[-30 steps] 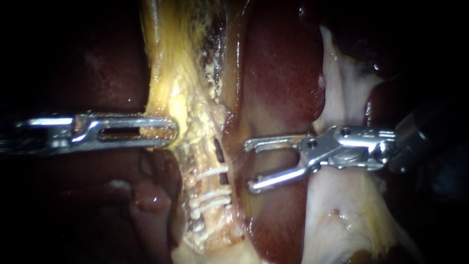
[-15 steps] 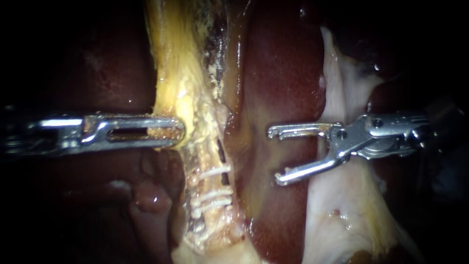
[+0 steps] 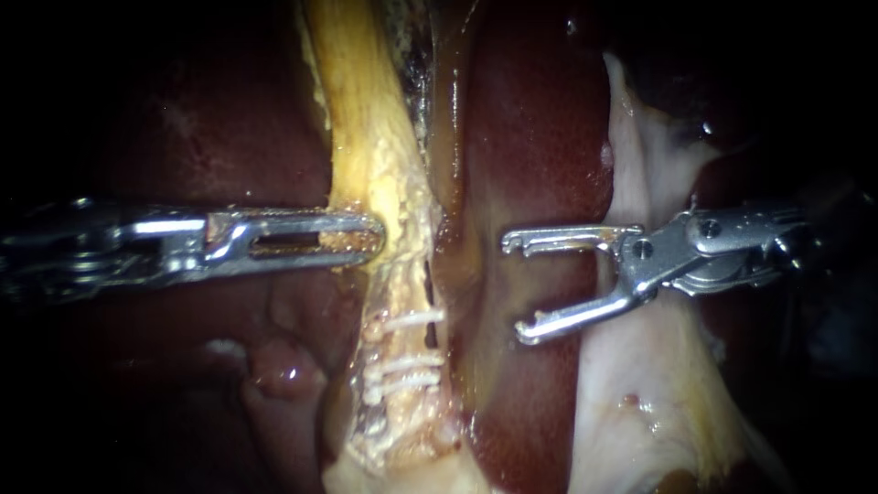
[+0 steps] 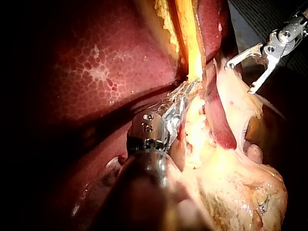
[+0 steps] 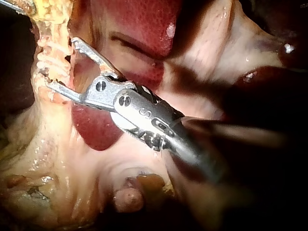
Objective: Going back third clip left tube
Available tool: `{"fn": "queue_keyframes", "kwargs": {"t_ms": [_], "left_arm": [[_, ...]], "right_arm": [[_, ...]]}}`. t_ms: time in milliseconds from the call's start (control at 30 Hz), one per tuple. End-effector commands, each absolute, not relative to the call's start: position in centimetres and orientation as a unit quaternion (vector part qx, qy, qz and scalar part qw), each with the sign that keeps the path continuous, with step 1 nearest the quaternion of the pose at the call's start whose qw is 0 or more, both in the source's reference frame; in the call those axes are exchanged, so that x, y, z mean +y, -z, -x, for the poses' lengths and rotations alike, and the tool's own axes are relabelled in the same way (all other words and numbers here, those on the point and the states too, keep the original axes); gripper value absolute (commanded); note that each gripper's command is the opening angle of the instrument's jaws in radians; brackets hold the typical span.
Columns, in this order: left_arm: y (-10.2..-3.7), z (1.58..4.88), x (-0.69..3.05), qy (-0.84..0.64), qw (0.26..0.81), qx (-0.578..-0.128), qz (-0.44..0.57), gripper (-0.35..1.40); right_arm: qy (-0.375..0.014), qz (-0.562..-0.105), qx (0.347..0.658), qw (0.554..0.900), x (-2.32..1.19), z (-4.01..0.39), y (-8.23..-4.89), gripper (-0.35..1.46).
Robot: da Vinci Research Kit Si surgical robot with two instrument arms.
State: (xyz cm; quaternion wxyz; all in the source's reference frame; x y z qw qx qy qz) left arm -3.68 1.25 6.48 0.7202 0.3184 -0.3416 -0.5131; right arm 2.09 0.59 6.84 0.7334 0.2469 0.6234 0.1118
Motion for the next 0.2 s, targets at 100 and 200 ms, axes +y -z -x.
{"fn": "queue_keyframes", "kwargs": {"t_ms": [100,200], "left_arm": [[-6.48,3.68,1.25,0.512,0.720,-0.341,-0.320,-0.35],[-6.49,3.68,1.25,0.512,0.720,-0.341,-0.320,-0.35]], "right_arm": [[-0.112,-0.245,0.626,0.732,0.59,-2.09,-6.83,0.60],[-0.111,-0.243,0.629,0.731,0.60,-2.09,-6.82,0.60]]}}
